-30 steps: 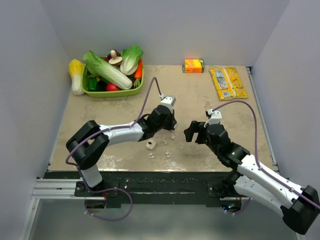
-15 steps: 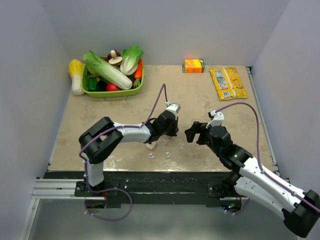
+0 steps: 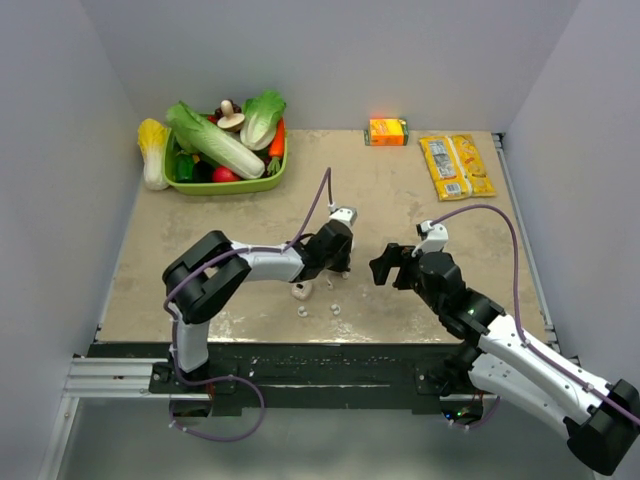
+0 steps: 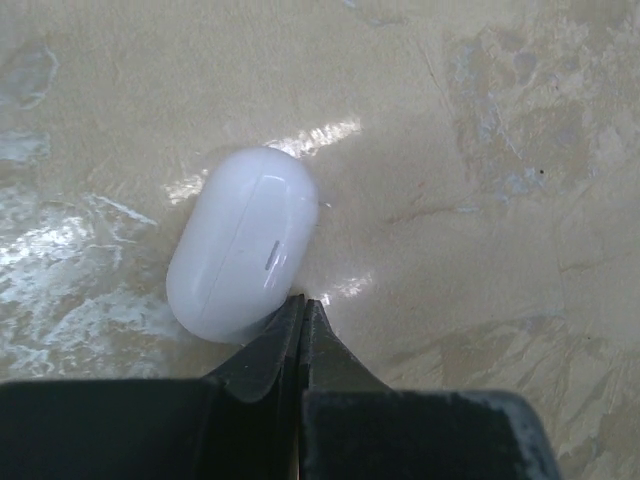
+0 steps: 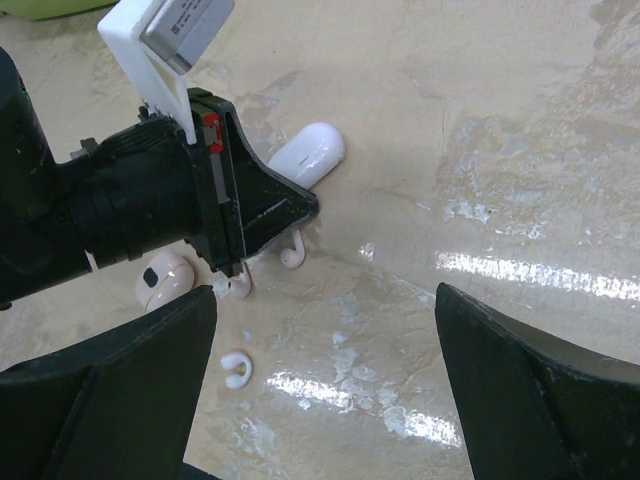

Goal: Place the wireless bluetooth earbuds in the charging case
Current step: Adjust the charging case at the center of the board.

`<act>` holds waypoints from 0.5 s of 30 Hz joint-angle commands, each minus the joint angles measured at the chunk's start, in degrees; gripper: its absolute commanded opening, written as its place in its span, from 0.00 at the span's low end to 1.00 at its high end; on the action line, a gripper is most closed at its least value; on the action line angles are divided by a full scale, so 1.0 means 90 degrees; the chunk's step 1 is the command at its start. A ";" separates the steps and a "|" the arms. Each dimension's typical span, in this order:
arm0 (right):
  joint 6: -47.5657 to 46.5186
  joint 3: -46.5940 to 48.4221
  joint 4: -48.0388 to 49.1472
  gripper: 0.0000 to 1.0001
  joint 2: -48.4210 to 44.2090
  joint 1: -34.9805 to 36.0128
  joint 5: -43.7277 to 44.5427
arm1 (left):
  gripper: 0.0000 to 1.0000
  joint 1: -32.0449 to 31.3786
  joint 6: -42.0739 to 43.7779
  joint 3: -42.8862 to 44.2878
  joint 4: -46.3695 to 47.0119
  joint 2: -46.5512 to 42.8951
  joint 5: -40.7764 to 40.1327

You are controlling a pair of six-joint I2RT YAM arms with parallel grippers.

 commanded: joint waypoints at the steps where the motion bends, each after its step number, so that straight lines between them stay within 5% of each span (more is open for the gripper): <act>1: 0.0076 -0.0034 0.0108 0.93 -0.0058 0.0013 0.0065 | 0.00 0.0354 -0.0057 -0.0253 -0.0301 -0.0251 -0.0280; 15: 0.0076 -0.0073 0.0088 0.93 -0.0204 0.0023 0.0016 | 0.00 0.1038 0.0294 -0.0049 -0.0516 -0.0388 -0.0377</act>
